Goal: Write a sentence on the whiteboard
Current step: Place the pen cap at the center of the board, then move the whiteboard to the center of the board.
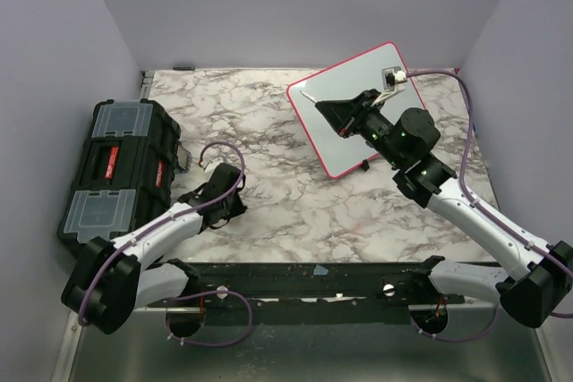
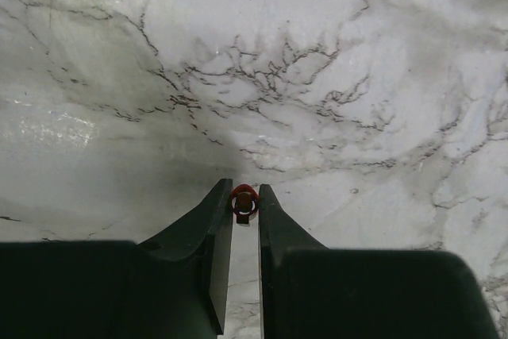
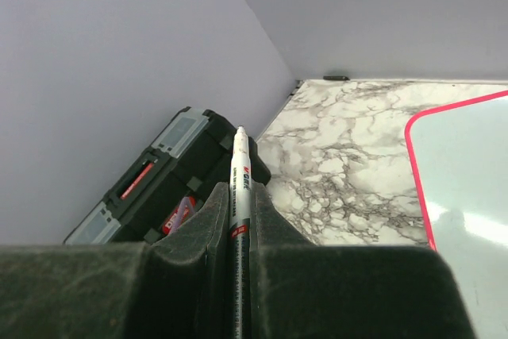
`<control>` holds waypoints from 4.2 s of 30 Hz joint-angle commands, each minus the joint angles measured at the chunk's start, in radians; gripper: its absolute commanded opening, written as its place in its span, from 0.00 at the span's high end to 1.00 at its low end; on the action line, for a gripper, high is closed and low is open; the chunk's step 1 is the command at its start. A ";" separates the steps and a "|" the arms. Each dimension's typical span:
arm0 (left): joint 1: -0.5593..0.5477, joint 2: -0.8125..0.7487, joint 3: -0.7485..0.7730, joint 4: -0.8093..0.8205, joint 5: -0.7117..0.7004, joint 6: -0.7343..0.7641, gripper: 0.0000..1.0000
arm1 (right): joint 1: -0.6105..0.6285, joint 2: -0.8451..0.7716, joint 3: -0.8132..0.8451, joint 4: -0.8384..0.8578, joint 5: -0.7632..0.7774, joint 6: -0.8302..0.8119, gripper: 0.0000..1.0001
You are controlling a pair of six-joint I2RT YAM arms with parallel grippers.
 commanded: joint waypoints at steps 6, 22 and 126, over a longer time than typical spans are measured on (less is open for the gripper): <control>-0.043 0.111 0.005 0.032 -0.078 -0.035 0.85 | -0.004 -0.055 -0.003 -0.041 0.062 -0.041 0.99; -0.174 0.126 0.191 -0.200 -0.274 -0.031 0.37 | -0.004 -0.090 0.024 -0.099 0.116 -0.083 0.99; -0.525 0.868 0.942 -0.066 -0.436 -0.115 0.57 | -0.007 -0.130 0.305 -0.504 0.376 -0.172 0.99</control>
